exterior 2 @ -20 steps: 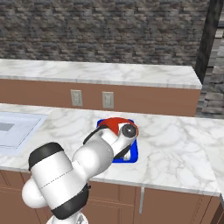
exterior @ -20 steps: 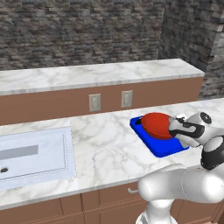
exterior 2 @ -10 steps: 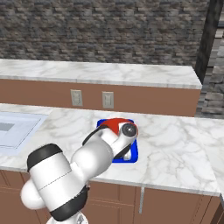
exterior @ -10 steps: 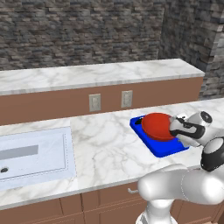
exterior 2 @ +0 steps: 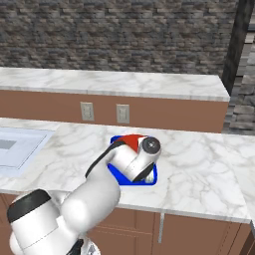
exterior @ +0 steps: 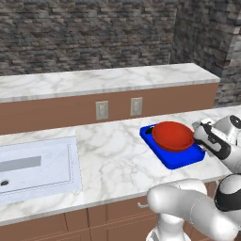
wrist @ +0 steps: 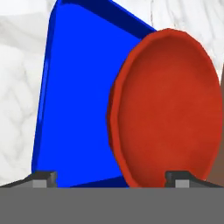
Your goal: Place the two vegetables and bowl onto the tray for setting up a vegetable dip station.
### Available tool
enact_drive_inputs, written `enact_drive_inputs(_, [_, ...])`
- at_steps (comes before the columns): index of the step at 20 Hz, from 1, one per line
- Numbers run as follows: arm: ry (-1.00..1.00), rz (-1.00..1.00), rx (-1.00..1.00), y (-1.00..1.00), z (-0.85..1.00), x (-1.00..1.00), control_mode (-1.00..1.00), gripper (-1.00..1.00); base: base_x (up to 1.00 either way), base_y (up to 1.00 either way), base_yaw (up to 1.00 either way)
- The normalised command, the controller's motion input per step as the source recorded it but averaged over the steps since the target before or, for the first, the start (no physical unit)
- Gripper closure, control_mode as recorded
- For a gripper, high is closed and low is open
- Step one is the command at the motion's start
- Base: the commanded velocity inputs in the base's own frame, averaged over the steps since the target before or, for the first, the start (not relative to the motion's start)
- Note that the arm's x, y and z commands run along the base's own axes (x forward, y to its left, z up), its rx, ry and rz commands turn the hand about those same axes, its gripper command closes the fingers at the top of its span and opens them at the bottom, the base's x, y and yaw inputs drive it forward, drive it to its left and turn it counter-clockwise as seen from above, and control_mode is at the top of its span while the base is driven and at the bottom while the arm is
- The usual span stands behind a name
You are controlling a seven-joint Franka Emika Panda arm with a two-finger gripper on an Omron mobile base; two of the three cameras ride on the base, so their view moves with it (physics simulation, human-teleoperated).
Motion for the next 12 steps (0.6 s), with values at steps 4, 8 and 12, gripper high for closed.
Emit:
enact_drive_inputs(4, [0.02,-0.02,-0.04,0.00,0.67,-0.24,-1.00,-1.00,0.00,0.00,0.00])
enact_drive_inputs(8, [0.07,-0.01,-0.05,0.00,0.70,-0.17,-1.00,-1.00,0.00,0.00,0.00])
enact_drive_inputs(12, [0.09,0.00,-0.08,0.03,0.61,-0.21,-1.00,-1.00,0.00,0.00,0.00])
